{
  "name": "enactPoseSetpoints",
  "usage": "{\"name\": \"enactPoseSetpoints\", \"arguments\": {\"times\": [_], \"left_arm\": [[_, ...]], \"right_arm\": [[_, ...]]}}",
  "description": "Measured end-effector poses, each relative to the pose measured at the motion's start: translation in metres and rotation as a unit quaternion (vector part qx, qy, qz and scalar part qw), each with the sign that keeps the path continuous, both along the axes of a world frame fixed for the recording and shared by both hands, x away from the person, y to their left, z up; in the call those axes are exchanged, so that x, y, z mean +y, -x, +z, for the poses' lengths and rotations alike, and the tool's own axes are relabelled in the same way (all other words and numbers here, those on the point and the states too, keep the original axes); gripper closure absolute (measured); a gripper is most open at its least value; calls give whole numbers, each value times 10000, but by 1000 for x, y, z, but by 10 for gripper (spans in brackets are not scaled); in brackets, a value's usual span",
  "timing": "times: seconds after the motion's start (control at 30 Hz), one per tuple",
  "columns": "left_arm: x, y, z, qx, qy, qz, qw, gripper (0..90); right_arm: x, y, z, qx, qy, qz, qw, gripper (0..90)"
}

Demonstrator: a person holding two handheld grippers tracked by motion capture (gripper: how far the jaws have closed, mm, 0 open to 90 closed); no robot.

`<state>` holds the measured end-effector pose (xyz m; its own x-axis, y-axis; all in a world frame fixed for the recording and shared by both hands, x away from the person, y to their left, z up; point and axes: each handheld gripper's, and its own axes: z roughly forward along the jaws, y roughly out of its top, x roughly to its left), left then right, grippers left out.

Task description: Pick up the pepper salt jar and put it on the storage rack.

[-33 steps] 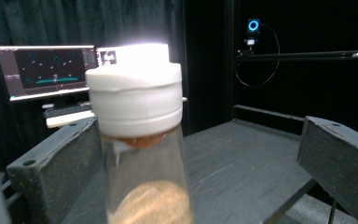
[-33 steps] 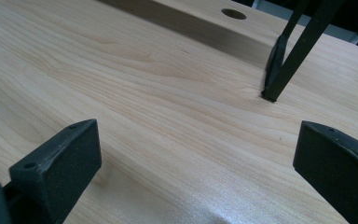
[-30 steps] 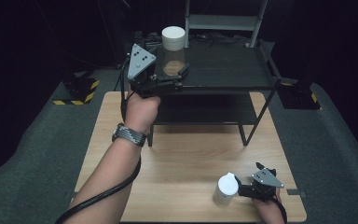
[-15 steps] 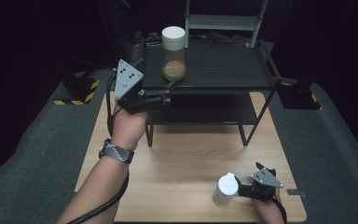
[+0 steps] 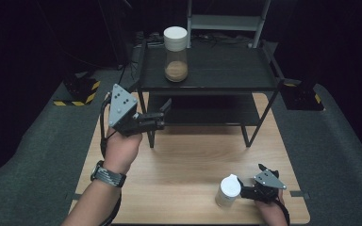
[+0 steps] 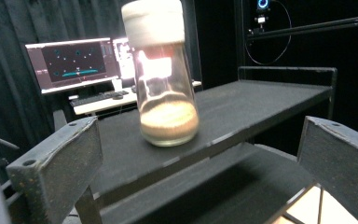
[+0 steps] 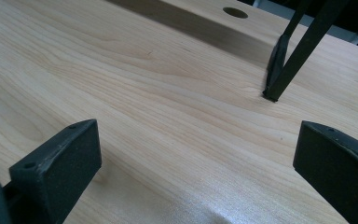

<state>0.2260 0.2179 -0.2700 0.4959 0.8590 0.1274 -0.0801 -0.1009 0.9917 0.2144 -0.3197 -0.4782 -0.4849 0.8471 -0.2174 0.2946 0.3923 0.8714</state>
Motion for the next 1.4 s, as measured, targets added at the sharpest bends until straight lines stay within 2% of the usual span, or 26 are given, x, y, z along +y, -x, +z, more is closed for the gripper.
{"name": "enactPoseSetpoints", "arguments": {"times": [0.1, 0.27, 0.53, 0.57, 0.73, 0.8, 0.9, 0.97, 1.1, 1.23, 1.3, 1.33, 1.4], "left_arm": [[1, 4, -9, 43, 11, -43, 10000, 4], [0, 11, -24, 87, -95, -24, 9999, 4], [7, 17, -56, 355, -121, -22, 9993, 5], [7, 17, -56, 355, -121, -22, 9993, 4], [11, 21, -81, 579, -198, 54, 9981, 5], [13, 22, -93, 662, -150, 39, 9977, 5], [15, 24, -108, 783, -339, 61, 9963, 5], [16, 26, -118, 835, -369, 90, 9958, 5], [18, 29, -140, 951, -567, 122, 9938, 7], [21, 31, -161, 1175, -535, 88, 9916, 7], [22, 32, -173, 1292, -600, 85, 9898, 7], [22, 32, -173, 1292, -600, 85, 9898, 7], [24, 32, -184, 1436, -661, 78, 9874, 7]], "right_arm": [[0, 0, 0, -9, 9, -1, 10000, 0], [1, 1, 0, -20, 13, -5, 10000, 0], [1, 0, 0, -11, 22, 6, 10000, 0], [1, 0, 0, -11, 22, 6, 10000, 0], [1, 0, 0, -8, 18, 5, 10000, 0], [1, 0, 0, -20, 33, 12, 10000, 0], [1, 1, 0, -25, 35, 15, 10000, 0], [1, 0, 0, -20, 31, 11, 10000, 0], [1, 0, 0, 0, 35, 8, 10000, 0], [1, 0, 0, -18, 40, 16, 10000, 0], [2, 0, 0, -18, 51, 9, 10000, 0], [2, 1, 0, -23, 65, 9, 10000, 0], [2, 1, 0, -33, 74, 15, 10000, 0]]}}
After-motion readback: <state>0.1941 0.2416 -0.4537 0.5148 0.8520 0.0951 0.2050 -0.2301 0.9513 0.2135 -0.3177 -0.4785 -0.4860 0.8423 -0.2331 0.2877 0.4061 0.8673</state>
